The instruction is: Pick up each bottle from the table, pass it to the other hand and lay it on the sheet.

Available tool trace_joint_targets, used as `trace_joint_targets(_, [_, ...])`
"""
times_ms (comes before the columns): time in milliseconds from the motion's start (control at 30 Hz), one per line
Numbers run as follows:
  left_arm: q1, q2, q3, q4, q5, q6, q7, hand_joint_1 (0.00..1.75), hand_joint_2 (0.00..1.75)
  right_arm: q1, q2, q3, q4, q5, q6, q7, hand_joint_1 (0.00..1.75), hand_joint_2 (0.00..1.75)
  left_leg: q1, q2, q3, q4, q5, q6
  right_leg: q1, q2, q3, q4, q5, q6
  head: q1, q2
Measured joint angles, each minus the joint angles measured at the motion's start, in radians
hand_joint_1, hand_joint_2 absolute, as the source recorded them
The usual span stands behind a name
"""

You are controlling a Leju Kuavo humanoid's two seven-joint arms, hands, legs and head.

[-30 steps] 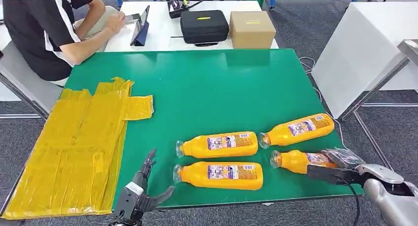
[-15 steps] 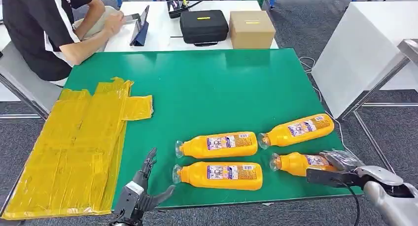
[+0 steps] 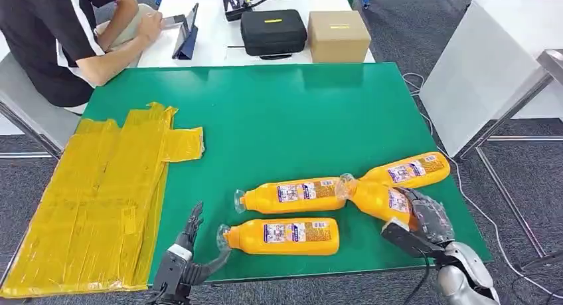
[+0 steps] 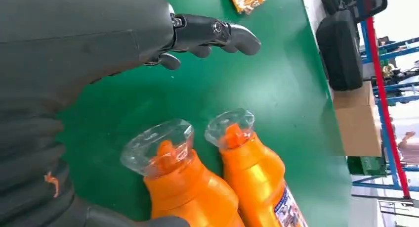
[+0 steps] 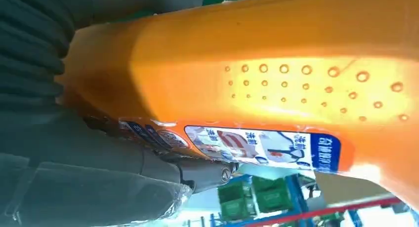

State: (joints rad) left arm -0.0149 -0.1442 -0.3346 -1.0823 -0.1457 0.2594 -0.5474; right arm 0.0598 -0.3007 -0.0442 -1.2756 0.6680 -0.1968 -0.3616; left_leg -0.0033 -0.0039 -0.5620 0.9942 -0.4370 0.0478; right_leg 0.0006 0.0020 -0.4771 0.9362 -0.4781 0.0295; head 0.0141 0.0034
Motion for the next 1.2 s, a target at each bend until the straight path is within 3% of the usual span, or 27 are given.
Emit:
trace_joint_targets(233, [0.015,0.000,0.001,0.019,0.002,0.012,-0.012,0.00,1.75,0.082,0.098,-0.054,-0.134,-0.093,-0.048,0.002,1.75,1.75,0.000,-0.001,-0.005,0.000,0.000,0.000,0.000,-0.001,-0.005,0.000,0.000,0.000,0.000,0.000])
trace_joint_targets(533, [0.021,0.004,-0.001,0.009,-0.018,0.029,-0.034,0.00,1.75,0.119,0.210,-0.055,-0.261,-0.246,-0.024,-0.098,1.75,1.75,0.000,0.000,-0.006,0.000,0.000,0.000,0.000,-0.001,-0.006,0.001,0.000,-0.001,0.000,0.000])
trace_joint_targets(900, [0.013,0.039,-0.009,-0.241,-0.206,0.130,-0.007,0.00,1.75,0.081,0.266,0.113,-0.298,-0.291,-0.084,-0.160,1.75,1.75,0.000,0.000,-0.007,0.000,0.001,0.000,0.000,-0.001,-0.007,0.003,0.000,-0.001,0.000,0.000])
trace_joint_targets(1200, [0.024,0.063,-0.008,-0.448,-0.272,0.132,0.047,0.00,1.75,0.039,0.300,0.193,-0.298,-0.292,-0.083,-0.172,1.75,1.75,0.000,-0.001,-0.007,0.000,0.001,-0.001,0.000,-0.001,-0.007,0.003,0.000,-0.001,0.000,0.000])
